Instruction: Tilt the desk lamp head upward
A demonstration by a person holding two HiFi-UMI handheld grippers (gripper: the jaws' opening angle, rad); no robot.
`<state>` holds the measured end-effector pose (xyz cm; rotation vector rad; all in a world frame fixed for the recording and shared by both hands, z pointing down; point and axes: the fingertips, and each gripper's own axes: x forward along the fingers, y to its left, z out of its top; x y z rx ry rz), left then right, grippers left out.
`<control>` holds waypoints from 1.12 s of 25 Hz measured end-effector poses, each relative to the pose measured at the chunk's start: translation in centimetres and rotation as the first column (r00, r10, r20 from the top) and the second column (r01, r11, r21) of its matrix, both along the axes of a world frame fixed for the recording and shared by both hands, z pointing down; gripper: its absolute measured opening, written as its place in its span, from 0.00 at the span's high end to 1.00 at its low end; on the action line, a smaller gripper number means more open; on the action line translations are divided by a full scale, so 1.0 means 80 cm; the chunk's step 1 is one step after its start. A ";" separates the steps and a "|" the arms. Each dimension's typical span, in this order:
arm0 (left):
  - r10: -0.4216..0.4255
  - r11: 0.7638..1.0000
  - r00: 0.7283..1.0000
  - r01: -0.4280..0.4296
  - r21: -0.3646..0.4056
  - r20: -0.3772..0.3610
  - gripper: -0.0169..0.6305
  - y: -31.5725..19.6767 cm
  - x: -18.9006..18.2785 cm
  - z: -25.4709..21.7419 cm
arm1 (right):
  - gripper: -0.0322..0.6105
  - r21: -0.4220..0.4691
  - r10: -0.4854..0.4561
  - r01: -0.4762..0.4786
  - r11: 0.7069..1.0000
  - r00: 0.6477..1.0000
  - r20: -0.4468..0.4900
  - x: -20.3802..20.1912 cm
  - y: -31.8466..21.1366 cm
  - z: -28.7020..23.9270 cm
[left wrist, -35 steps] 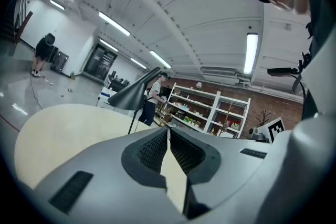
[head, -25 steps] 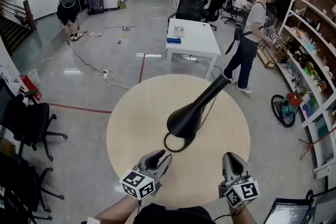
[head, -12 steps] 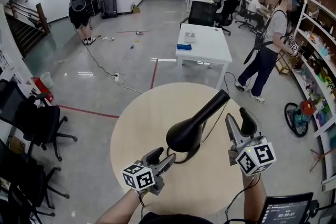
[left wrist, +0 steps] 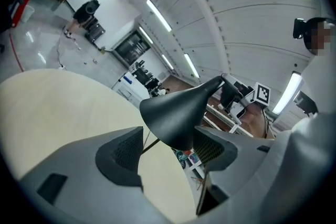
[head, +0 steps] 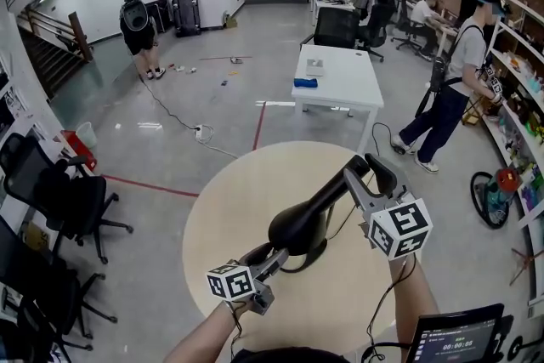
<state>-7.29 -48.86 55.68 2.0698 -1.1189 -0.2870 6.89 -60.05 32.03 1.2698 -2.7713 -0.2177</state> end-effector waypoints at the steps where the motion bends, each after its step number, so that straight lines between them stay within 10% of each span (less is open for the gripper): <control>1: -0.001 1.000 1.000 0.001 0.004 -0.009 0.53 -0.003 0.001 -0.001 | 0.64 -0.008 -0.003 0.003 1.000 1.000 0.001 0.000 -0.001 0.003; 13: -0.001 0.999 0.998 -0.001 0.038 0.069 0.54 -0.003 -0.006 -0.007 | 0.64 -0.083 -0.029 0.028 0.996 1.000 -0.011 -0.005 -0.006 0.009; 28: -0.118 0.978 0.971 0.079 0.191 0.206 0.54 0.023 -0.047 -0.085 | 0.64 -0.276 0.011 0.051 0.960 0.976 0.219 0.027 -0.027 0.035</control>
